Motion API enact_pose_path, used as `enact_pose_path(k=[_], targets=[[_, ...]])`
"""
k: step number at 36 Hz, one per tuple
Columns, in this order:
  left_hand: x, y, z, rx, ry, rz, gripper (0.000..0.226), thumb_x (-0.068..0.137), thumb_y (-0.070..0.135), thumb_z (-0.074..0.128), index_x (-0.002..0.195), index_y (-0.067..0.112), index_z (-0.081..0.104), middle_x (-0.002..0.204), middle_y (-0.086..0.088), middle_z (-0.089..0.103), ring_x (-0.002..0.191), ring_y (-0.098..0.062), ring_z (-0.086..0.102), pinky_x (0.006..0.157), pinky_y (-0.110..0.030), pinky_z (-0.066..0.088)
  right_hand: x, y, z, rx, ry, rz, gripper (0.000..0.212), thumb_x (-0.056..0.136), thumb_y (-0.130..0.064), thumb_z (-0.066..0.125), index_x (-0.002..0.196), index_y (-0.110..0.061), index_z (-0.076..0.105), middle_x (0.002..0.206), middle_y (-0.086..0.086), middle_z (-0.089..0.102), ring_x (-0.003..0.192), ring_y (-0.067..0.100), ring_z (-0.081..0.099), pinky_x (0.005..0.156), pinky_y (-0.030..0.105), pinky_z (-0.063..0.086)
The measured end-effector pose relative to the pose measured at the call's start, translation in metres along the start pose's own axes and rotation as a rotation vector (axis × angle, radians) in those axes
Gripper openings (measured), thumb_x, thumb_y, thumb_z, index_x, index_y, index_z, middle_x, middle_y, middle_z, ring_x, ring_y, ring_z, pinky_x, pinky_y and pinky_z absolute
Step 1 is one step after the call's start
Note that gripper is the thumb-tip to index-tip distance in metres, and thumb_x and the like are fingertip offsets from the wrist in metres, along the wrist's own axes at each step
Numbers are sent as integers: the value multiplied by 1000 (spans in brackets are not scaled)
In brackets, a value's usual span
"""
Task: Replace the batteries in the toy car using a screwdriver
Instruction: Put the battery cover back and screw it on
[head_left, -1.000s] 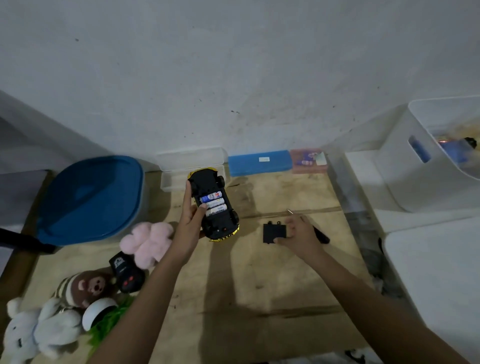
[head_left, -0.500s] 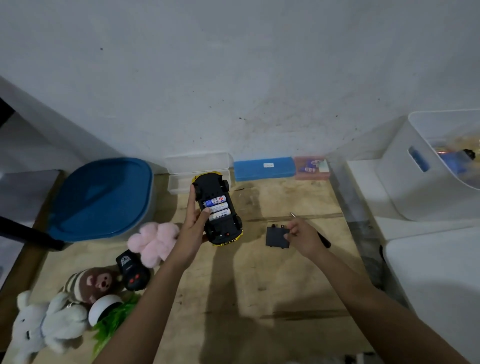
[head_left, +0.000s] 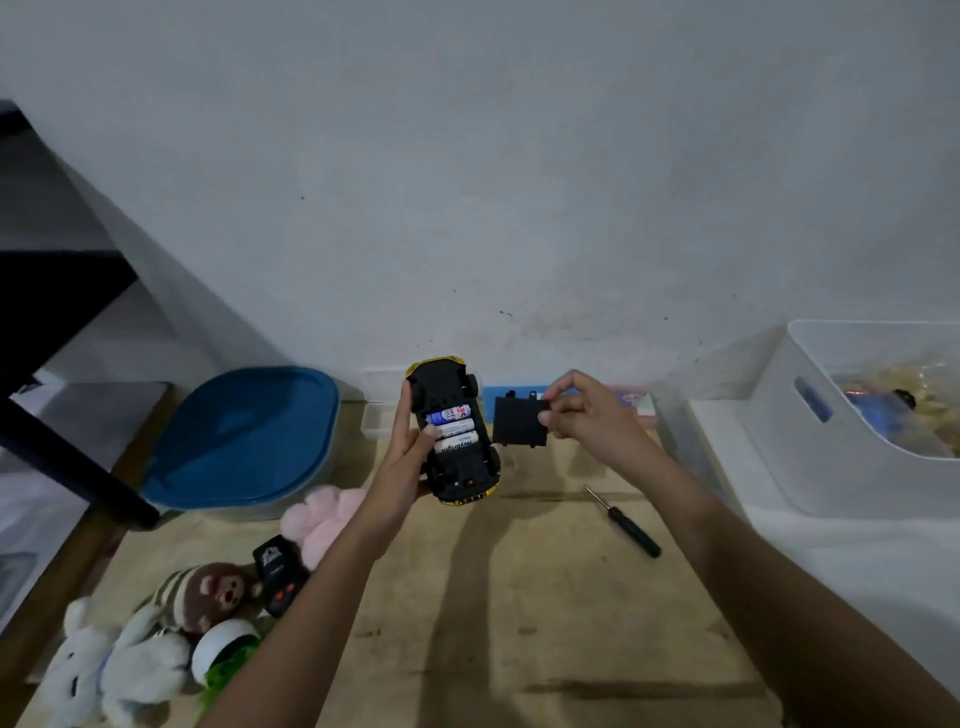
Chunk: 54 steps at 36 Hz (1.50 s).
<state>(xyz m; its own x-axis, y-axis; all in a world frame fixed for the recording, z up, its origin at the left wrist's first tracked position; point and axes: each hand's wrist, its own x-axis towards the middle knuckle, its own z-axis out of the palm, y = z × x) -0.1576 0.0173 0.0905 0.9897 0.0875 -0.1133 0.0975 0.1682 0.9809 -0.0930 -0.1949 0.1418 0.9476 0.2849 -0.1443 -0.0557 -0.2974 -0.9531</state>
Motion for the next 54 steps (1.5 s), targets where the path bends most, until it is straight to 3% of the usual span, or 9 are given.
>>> enact_pose_path(k=[9, 13, 24, 36, 39, 44, 47, 52, 54], targets=[[-11, 16, 1, 65, -101, 28, 54, 92, 41, 46, 128, 71, 19, 133, 11, 56, 113, -15, 62, 95, -44, 49, 1, -25, 32, -51, -7, -146, 24, 78, -1, 69, 72, -20, 56, 70, 2, 61, 66, 15, 59, 65, 24, 49], [-12, 22, 0, 79, -117, 30, 53, 97, 34, 43, 131, 67, 17, 140, 14, 48, 115, -14, 60, 95, -44, 49, 1, -27, 38, -45, -2, -169, 26, 79, 0, 68, 71, -20, 55, 70, 2, 61, 64, 16, 59, 62, 23, 50], [-10, 25, 0, 119, -177, -5, 55, 99, 32, 38, 135, 63, 10, 141, 2, 48, 115, -16, 59, 76, -27, 55, 0, -29, 38, -30, 14, -183, 26, 75, 3, 71, 68, -20, 59, 66, 2, 61, 62, 16, 58, 54, 15, 49], [-1, 32, 12, 107, -215, 6, 52, 100, 32, 34, 137, 60, 10, 133, 8, 54, 112, -16, 61, 80, -28, 53, 4, -32, 24, -54, 47, -190, 27, 74, 2, 72, 65, -20, 60, 65, -1, 62, 55, 0, 59, 61, 16, 51], [1, 32, 16, 104, -208, 20, 53, 100, 32, 34, 139, 57, 10, 132, 5, 54, 112, -18, 60, 84, -31, 51, 4, -35, 22, -113, 74, -227, 25, 75, -2, 73, 67, -22, 60, 69, -6, 62, 61, 3, 59, 63, 9, 47], [4, 32, 19, 90, -200, 40, 53, 100, 32, 33, 139, 57, 9, 129, 4, 55, 109, -16, 61, 83, -29, 52, 2, -36, 21, -198, 121, -291, 8, 76, -6, 72, 80, -10, 66, 68, -11, 58, 64, -2, 55, 60, -1, 40], [6, 32, 21, 93, -191, 50, 53, 98, 33, 34, 138, 59, 10, 125, 4, 57, 109, -17, 61, 85, -32, 52, 3, -35, 22, -191, 132, -287, 10, 77, -7, 71, 80, -13, 64, 69, -10, 59, 67, -1, 55, 61, 0, 41], [9, 31, 21, 106, -185, 74, 53, 99, 33, 35, 139, 58, 10, 120, 8, 58, 105, -13, 62, 83, -30, 50, 6, -36, 21, -106, 85, -230, 21, 83, -5, 65, 73, -21, 57, 78, -1, 63, 74, 14, 62, 69, 16, 52], [10, 31, 20, 117, -182, 83, 53, 99, 34, 35, 138, 60, 10, 116, 4, 57, 103, -14, 62, 84, -31, 50, 6, -36, 20, -57, 60, -215, 23, 84, -3, 64, 72, -21, 56, 79, 2, 64, 74, 15, 64, 68, 16, 55]])
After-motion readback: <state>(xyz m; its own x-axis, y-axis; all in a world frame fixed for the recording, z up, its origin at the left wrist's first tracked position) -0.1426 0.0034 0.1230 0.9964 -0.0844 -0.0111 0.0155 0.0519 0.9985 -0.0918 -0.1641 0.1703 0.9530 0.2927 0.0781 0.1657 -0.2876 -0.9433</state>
